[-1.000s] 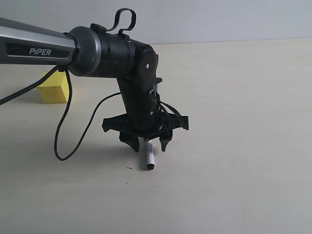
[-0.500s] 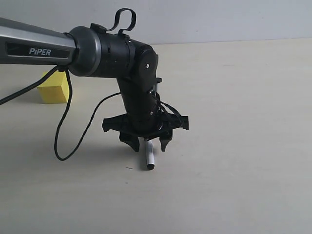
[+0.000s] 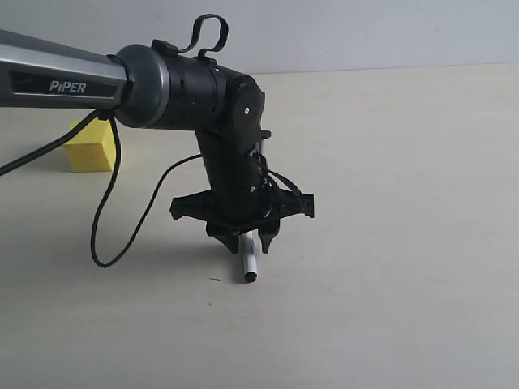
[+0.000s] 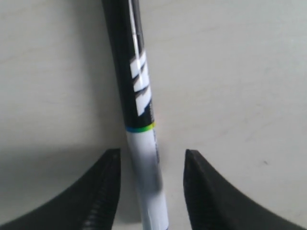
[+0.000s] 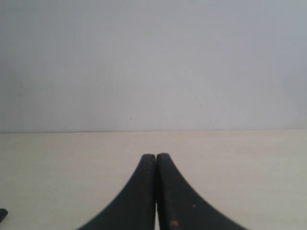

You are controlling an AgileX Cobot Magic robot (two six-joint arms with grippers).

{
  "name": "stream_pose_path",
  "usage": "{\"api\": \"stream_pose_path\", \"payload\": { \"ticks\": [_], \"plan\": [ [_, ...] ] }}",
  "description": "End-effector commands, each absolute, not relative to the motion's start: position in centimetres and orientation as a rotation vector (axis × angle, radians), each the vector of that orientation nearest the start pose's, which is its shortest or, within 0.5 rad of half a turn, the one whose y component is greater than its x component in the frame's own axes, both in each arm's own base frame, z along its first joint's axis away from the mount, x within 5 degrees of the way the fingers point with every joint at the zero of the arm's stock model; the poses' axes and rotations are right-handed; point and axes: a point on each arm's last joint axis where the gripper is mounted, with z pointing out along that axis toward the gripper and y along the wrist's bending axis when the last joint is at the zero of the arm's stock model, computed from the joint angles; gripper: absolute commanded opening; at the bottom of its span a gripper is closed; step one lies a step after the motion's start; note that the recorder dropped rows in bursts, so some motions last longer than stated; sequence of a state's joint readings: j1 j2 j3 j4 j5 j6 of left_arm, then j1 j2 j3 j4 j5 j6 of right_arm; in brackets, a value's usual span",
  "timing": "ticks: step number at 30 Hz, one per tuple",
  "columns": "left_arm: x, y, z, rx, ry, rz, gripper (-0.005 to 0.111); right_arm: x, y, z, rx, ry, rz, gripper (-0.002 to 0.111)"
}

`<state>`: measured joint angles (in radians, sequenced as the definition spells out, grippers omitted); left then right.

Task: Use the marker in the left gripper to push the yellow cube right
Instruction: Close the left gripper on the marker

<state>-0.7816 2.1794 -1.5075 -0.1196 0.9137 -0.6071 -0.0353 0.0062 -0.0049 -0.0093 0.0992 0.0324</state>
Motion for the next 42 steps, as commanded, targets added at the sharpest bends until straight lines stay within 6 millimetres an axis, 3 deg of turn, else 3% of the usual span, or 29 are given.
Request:
{"api": "stream_pose_path", "payload": {
  "ticks": [1, 5, 42],
  "plan": [
    [29.10, -30.40, 12.46, 0.182, 3.142, -0.180, 0.043, 5.64, -0.24, 20.52, 0.049, 1.571, -0.016, 0.000],
    [29.10, -30.40, 12.46, 0.182, 3.142, -0.180, 0.048, 5.64, -0.24, 20.52, 0.049, 1.571, -0.016, 0.000],
    [28.43, -31.03, 12.45, 0.234, 3.131, -0.166, 0.048, 5.64, -0.24, 20.52, 0.050, 1.571, -0.016, 0.000]
  ]
}}
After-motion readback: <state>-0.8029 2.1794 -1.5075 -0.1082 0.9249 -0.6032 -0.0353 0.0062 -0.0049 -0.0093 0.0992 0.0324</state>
